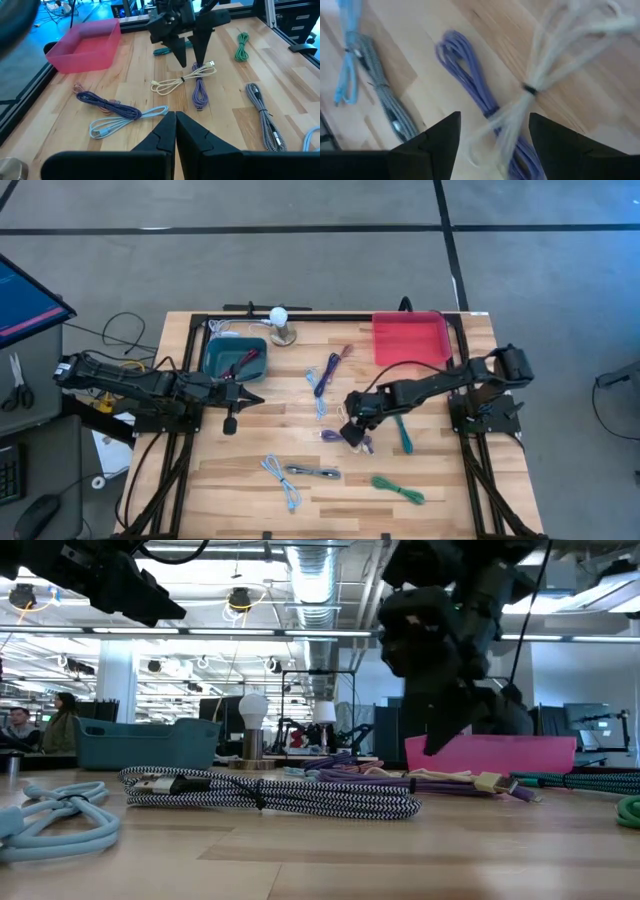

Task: Pick & Place USB Port
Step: Put the plain white charger cable into the pink bin

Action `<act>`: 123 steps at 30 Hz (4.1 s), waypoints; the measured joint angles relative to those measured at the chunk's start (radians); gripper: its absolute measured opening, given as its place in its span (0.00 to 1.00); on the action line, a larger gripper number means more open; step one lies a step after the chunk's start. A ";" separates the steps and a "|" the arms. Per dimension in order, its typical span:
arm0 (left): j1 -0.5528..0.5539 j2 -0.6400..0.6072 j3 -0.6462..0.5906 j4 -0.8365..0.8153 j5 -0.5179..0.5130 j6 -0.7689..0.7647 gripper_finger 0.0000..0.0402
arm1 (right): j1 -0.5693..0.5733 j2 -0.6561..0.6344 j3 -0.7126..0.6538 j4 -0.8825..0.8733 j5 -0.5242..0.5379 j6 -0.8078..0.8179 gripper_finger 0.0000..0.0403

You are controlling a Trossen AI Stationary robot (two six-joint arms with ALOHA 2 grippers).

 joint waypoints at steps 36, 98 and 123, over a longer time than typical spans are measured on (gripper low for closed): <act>0.000 0.000 0.000 0.001 0.000 0.000 0.03 | -0.052 0.109 0.030 -0.017 0.004 -0.147 0.02; 0.000 0.000 0.000 0.004 -0.019 0.000 0.03 | -0.739 -0.241 0.033 -0.425 0.531 -0.697 0.00; 0.000 0.000 0.000 0.004 -0.019 0.000 0.03 | -0.734 0.036 0.034 -0.313 0.527 -0.697 0.05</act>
